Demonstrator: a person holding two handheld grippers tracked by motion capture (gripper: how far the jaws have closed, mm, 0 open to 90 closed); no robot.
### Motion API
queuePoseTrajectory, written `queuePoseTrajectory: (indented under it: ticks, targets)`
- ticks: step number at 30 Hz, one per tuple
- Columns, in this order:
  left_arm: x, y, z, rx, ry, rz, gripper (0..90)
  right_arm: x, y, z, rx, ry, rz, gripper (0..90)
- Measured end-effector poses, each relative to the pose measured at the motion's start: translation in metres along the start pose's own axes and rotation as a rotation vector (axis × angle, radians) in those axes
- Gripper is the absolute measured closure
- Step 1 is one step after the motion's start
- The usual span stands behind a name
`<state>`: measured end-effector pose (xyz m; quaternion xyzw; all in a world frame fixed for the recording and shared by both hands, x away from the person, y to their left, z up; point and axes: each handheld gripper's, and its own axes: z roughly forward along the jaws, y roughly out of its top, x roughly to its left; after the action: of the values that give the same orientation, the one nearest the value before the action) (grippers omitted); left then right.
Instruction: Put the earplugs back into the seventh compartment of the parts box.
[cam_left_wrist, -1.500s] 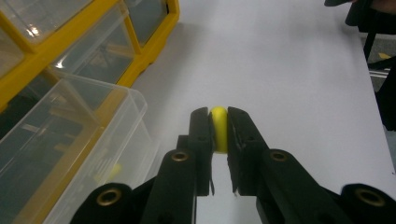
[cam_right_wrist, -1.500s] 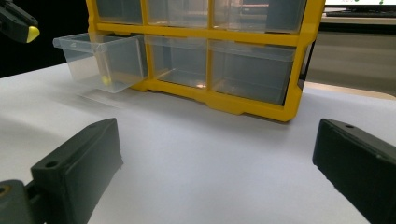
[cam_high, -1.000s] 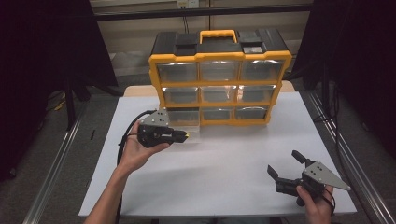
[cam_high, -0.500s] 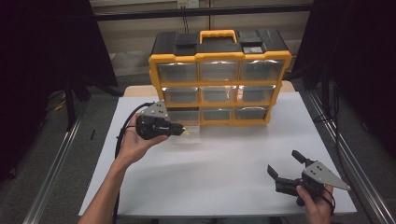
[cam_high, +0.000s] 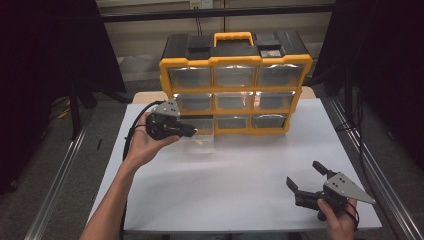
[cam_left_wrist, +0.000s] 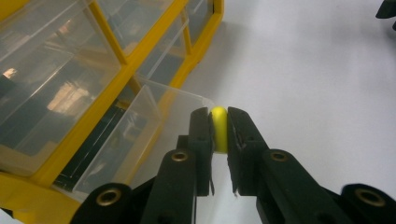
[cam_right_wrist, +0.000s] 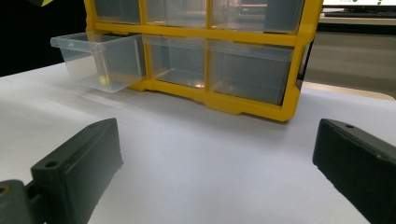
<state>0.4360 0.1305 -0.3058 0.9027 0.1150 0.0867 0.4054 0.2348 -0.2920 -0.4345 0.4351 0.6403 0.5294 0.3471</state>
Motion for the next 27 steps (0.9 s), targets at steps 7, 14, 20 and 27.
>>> queuePoseTrajectory:
  ticks: [7,14,20,27]
  targets:
    - [0.009,0.005,0.0,0.027,0.001,-0.004,81.0,0.0,0.0,0.0,0.0,0.001,0.0,1.0]
    - [0.018,0.011,0.0,0.047,0.016,-0.008,81.0,0.0,0.0,0.0,0.0,0.005,0.002,1.0]
    - [0.024,0.015,0.005,0.076,0.03,-0.01,81.0,0.0,0.0,0.0,0.002,0.004,0.001,1.0]
    - [0.033,0.014,0.013,0.1,0.029,-0.022,81.0,0.0,0.0,0.0,0.0,0.006,0.001,1.0]
